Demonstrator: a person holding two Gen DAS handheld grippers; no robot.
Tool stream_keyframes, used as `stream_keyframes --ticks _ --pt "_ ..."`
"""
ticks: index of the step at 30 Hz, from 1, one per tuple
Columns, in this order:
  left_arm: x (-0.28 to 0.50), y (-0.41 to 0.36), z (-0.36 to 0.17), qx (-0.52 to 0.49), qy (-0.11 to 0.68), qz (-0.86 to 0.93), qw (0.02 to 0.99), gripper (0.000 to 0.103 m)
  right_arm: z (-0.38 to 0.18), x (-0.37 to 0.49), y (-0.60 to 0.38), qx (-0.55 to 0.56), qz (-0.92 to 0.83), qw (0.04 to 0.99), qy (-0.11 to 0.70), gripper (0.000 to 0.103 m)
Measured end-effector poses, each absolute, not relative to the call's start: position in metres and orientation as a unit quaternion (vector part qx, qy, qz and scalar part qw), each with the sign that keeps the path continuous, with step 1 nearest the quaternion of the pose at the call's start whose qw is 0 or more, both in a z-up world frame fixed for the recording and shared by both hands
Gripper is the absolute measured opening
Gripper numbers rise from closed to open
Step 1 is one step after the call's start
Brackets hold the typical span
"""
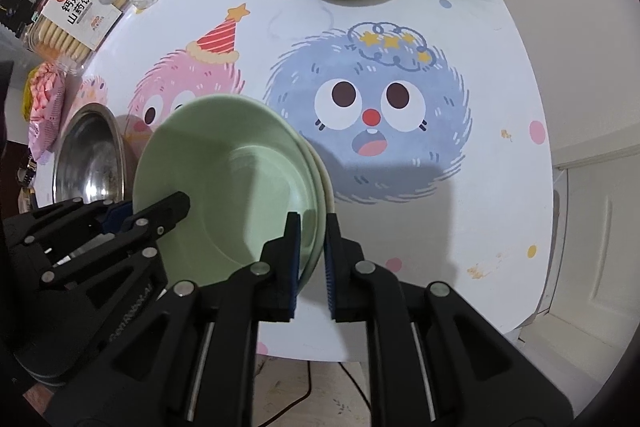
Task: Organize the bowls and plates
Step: 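Carry the pale green bowl with both tools over the cream bowl, then lower the green bowl into the cream bowl and open both tools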
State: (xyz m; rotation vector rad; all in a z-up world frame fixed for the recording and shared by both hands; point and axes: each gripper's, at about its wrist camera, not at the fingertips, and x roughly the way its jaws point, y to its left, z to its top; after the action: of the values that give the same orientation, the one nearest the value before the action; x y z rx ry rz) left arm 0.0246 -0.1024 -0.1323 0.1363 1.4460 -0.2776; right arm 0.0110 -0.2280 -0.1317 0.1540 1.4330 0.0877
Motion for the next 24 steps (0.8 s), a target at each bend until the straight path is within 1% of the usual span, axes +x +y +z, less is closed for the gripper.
stream_keyframes --ticks 4,6,11,12,13,16,19,22,24 --pt "0.025 -0.103 -0.132 0.067 0.659 -0.127 0.738 0.013 -0.132 0.012 -0.224 0.049 0.041 0.748 0.661 0.015" --pt "0.025 -0.103 -0.132 0.070 0.659 -0.128 0.738 0.013 -0.132 0.012 -0.224 0.054 0.044 0.745 0.663 0.018" --pt "0.025 -0.103 -0.130 0.077 0.656 -0.130 0.739 0.014 -0.132 0.012 -0.223 0.056 0.043 0.743 0.665 0.020" --pt "0.024 -0.103 -0.130 0.080 0.655 -0.130 0.740 0.015 -0.131 0.012 -0.223 0.060 0.044 0.743 0.665 0.023" --pt "0.024 -0.103 -0.129 0.086 0.653 -0.128 0.741 0.018 -0.131 0.012 -0.223 0.064 0.044 0.742 0.666 0.024" --pt "0.023 -0.104 -0.127 0.097 0.649 -0.126 0.744 0.020 -0.130 0.012 -0.221 0.057 0.045 0.742 0.667 0.025" --pt "0.024 -0.103 -0.125 0.099 0.647 -0.121 0.746 0.025 -0.128 0.012 -0.220 0.057 0.045 0.743 0.665 0.028" --pt "0.025 -0.101 -0.123 0.098 0.645 -0.119 0.748 0.027 -0.123 0.013 -0.218 0.055 0.048 0.748 0.659 0.034" --pt "0.025 -0.099 -0.122 0.098 0.645 -0.118 0.749 0.028 -0.120 0.014 -0.218 0.058 0.048 0.750 0.657 0.035"
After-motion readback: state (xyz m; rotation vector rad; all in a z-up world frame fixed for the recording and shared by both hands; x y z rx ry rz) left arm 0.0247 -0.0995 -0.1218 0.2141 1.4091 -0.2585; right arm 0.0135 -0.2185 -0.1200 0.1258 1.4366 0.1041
